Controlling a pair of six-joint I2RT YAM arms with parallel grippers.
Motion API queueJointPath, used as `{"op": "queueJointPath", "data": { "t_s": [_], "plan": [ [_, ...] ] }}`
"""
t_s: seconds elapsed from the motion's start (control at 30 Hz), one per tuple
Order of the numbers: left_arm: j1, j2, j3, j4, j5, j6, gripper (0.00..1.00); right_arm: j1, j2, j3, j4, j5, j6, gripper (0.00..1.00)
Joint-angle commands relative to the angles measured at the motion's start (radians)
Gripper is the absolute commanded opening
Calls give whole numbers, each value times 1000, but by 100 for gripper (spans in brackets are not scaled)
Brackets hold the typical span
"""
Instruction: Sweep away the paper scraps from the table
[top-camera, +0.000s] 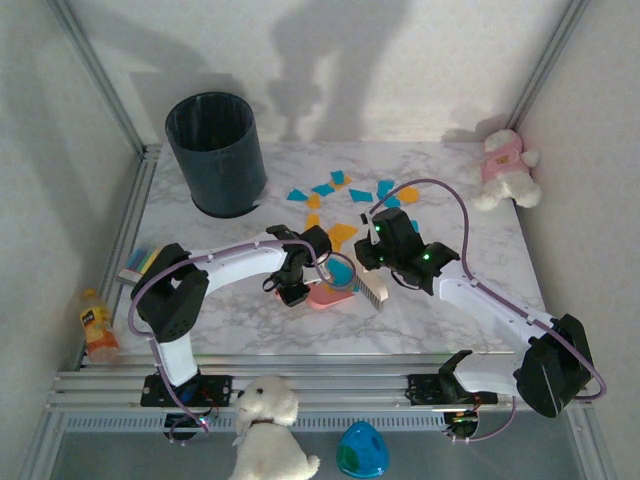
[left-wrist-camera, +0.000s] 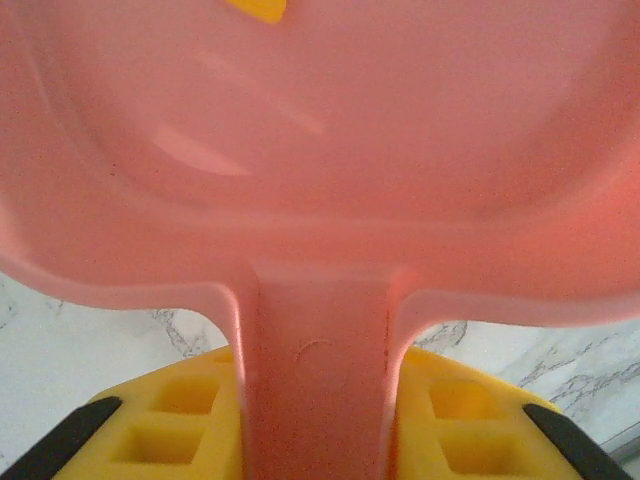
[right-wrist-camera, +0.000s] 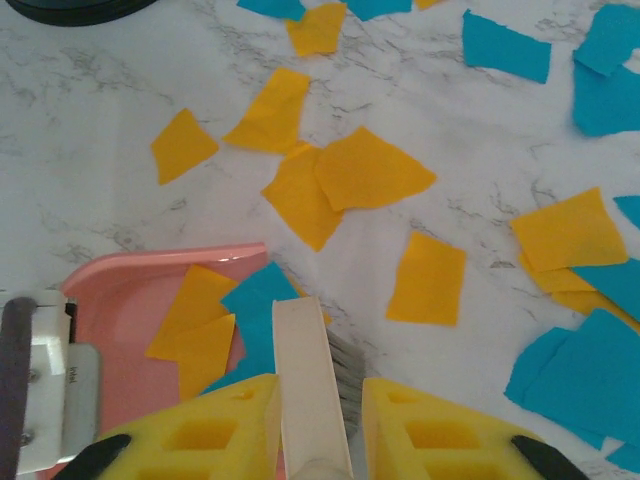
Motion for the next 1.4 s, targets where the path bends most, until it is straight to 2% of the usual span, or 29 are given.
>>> {"op": "queueJointPath", "data": {
  "t_s": [0.0, 0.3, 0.73, 1.0, 1.37],
  "plan": [
    [5, 6, 11, -49, -6, 9, 0, 13, -1, 18, 28, -31, 6, 0],
    [5, 1, -1, -41, -10, 18, 0, 13, -47, 15, 45, -11, 28, 0],
    [3, -9, -6, -35, -9, 16, 0, 12, -78, -17, 66, 280, 98, 0],
    [7, 3, 13, -19, 8, -8, 0, 5, -35, -12, 139, 415, 55, 0],
    [7, 1, 1, -20, 2, -2, 0, -26, 107, 63, 151, 326, -39, 0]
  ]
}}
